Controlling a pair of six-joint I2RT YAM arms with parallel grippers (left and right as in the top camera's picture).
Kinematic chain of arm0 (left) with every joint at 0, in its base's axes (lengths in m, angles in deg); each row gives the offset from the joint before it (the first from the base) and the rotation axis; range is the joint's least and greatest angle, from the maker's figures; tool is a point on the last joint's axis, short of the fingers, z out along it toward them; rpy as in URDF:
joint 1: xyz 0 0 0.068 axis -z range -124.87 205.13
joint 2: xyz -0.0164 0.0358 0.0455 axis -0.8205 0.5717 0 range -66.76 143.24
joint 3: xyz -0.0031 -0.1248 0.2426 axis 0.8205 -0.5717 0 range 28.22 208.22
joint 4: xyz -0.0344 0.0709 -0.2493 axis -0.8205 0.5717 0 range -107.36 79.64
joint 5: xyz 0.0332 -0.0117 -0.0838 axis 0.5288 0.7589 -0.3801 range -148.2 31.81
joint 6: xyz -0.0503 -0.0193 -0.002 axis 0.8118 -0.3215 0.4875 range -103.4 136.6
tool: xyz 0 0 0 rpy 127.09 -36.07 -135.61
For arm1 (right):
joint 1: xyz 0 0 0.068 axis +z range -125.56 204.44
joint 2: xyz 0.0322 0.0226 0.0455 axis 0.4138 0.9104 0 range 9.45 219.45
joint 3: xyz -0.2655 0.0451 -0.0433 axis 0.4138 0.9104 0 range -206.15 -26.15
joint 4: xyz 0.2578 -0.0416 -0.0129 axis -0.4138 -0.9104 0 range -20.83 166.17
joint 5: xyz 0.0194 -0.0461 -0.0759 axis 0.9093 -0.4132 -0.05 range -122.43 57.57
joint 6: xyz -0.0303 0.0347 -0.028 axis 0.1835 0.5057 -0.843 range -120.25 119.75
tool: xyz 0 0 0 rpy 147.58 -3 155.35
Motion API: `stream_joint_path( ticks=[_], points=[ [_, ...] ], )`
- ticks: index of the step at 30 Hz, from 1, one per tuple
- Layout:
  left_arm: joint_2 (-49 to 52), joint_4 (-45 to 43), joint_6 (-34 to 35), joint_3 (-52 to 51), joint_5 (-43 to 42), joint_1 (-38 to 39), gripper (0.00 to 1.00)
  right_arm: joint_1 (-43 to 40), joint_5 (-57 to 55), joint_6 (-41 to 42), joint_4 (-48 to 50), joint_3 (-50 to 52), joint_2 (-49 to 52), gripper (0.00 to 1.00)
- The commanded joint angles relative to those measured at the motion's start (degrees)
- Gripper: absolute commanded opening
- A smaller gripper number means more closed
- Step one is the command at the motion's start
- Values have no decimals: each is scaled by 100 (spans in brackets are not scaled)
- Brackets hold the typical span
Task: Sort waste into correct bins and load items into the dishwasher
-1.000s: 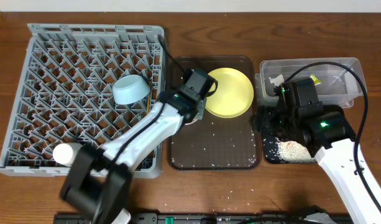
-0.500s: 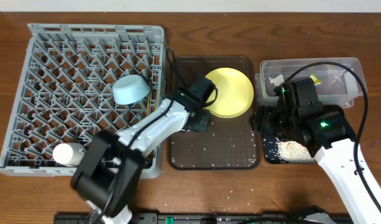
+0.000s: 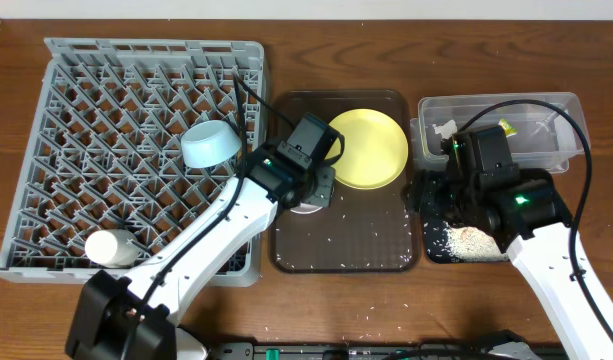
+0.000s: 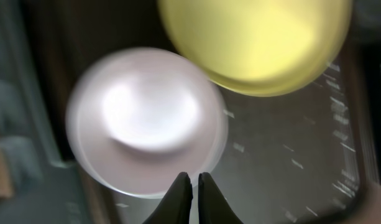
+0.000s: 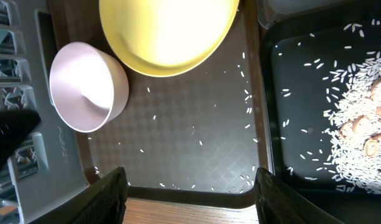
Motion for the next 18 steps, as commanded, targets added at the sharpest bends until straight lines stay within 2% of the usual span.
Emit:
stream_joint_path(
  ticks=[1, 5, 9, 13, 18],
  points=[
    [393, -101, 0, -24, 844, -17, 8, -57, -15, -68, 2, -31, -39, 63],
    [1062, -337, -46, -24, 584, 74, 8, -55, -13, 39, -4, -31, -39, 63],
    [1408, -374, -57, -24, -966, 162, 8, -55, -15, 37, -46, -31, -39, 63],
    [1274, -396, -59, 81, -2304, 216, 8, -55, -15, 37, -50, -31, -39, 63],
    [684, -398, -334, 273, -2949, 212, 8, -55, -17, 35, -50, -31, -39, 64]
  ],
)
